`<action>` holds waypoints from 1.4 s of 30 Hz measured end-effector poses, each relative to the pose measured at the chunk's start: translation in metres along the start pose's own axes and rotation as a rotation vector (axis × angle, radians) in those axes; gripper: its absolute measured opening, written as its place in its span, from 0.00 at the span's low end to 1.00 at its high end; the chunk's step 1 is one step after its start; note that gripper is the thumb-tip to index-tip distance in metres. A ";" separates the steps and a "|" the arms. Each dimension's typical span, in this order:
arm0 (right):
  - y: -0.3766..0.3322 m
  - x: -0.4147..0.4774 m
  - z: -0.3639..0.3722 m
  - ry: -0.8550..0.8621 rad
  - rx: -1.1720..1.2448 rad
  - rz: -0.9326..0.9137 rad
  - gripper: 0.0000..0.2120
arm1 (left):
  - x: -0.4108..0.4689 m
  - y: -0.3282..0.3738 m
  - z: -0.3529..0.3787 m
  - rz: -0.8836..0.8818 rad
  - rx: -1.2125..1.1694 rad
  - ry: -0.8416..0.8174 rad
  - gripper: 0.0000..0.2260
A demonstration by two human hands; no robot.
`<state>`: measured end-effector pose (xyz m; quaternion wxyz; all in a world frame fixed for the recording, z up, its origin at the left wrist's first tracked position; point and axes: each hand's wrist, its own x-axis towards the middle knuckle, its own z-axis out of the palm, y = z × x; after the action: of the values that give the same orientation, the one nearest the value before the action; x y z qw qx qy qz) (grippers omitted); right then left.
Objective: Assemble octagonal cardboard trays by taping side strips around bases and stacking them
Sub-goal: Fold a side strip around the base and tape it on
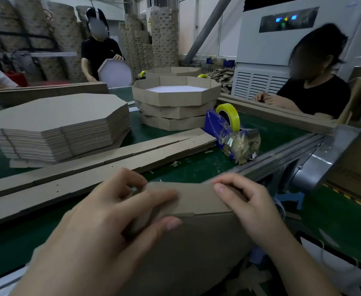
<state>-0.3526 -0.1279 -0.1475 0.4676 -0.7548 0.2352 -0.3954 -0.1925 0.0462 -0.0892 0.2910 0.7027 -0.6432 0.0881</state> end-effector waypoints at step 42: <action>0.094 0.140 -0.114 0.350 0.614 0.275 0.17 | 0.024 -0.005 0.021 0.092 0.272 -0.022 0.18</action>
<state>-0.3636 -0.3311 -0.1502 0.6737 -0.4619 0.2809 -0.5038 -0.1887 0.0153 -0.0958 0.1817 0.7062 -0.6601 0.1802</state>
